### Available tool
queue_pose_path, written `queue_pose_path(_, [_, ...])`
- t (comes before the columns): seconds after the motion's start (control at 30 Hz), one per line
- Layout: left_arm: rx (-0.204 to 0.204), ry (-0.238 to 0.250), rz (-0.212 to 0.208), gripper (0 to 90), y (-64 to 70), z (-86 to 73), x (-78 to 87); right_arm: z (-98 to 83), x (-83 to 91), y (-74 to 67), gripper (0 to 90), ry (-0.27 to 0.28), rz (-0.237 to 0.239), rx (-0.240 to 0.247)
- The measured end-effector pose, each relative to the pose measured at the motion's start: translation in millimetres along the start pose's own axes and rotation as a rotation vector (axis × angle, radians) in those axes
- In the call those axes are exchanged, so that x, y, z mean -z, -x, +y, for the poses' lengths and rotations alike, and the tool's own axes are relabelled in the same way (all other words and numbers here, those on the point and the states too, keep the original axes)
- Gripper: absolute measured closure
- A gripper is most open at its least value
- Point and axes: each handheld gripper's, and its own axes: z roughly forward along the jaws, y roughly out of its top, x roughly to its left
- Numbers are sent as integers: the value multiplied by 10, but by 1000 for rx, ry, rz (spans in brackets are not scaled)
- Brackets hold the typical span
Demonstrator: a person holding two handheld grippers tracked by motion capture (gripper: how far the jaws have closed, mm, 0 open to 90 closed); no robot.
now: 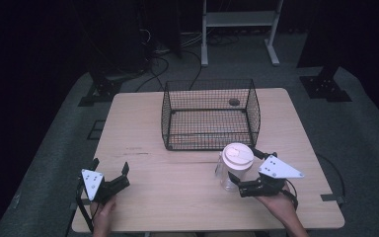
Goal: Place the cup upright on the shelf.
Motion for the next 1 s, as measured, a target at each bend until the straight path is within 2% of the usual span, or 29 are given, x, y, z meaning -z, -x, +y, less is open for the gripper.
queue_pose_path(0.43, [0, 0, -2, 0, -2, 0, 1, 42, -119, 2, 0, 0, 0, 7])
queue_pose_path(0.6, [1, 1, -2, 0, -3, 0, 0, 42, -126, 12, 0, -1, 7, -2])
queue_pose_path(0.63, [0, 1, -2, 0, -3, 0, 1, 49, -121, 15, 37, 4, 8, 0])
queue_pose_path(1.0, [-1, 0, -2, 0, -2, 0, 1, 69, -114, 20, 42, -12, 12, -2])
